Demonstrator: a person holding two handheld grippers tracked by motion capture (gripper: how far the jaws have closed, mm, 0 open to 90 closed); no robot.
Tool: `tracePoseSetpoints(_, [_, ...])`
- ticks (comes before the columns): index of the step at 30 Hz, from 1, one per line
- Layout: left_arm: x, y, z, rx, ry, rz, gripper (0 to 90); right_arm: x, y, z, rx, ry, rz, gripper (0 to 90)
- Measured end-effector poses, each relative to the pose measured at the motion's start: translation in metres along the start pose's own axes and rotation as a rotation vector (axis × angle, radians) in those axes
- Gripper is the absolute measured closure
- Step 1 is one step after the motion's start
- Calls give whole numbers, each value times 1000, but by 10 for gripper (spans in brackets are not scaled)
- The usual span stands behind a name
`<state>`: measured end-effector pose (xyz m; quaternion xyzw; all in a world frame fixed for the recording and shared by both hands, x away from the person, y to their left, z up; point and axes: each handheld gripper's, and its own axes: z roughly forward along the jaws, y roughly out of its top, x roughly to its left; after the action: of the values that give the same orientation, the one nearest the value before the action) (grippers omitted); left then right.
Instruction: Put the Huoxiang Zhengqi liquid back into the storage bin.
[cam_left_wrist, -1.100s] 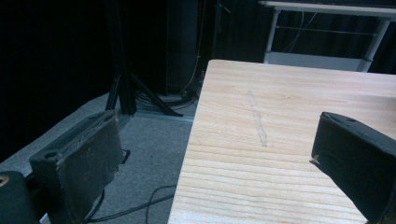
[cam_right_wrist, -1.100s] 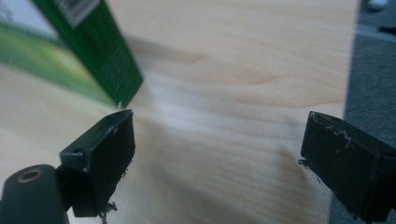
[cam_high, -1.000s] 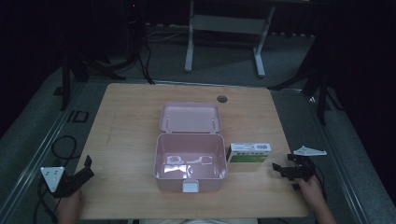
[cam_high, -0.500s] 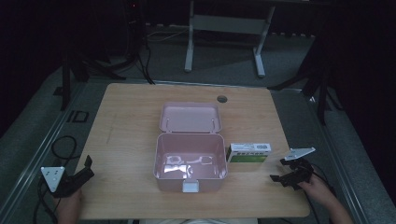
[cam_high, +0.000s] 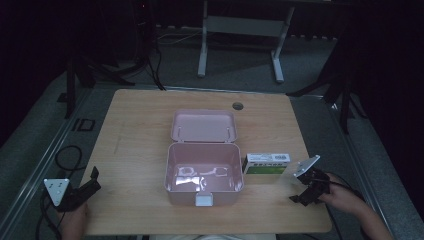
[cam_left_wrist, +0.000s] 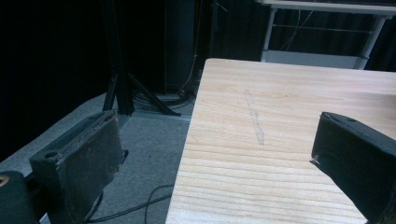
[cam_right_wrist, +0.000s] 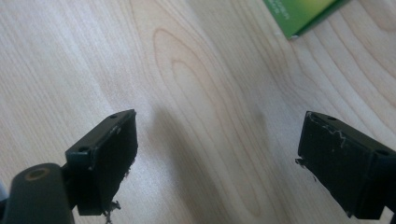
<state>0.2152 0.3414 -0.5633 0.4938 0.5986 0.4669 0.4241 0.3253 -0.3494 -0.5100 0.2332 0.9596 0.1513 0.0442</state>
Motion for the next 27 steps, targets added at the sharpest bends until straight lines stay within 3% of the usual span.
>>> tracePoseSetpoints(3, [0, 0, 0, 0, -1, -2, 21, 2, 4, 1, 37, -7, -21, 115])
tracePoseSetpoints(5, [0, 0, 0, 0, -2, -2, 21, 7, 12, 5, 102, -12, -64, 115])
tracePoseSetpoints(7, [0, 0, 0, 0, -2, 0, 21, 8, 13, 6, 112, -12, -75, 115])
tracePoseSetpoints(15, [1, 0, 0, -1, -4, -4, 21, 16, 35, 8, 217, 57, -128, 131])
tracePoseSetpoints(21, [0, 0, 0, -1, -4, -3, 21, 25, 49, 5, 227, 80, -177, 125])
tracePoseSetpoints(27, [1, 0, 0, -2, -7, -4, 21, 42, 66, -1, 251, 94, -303, 110])
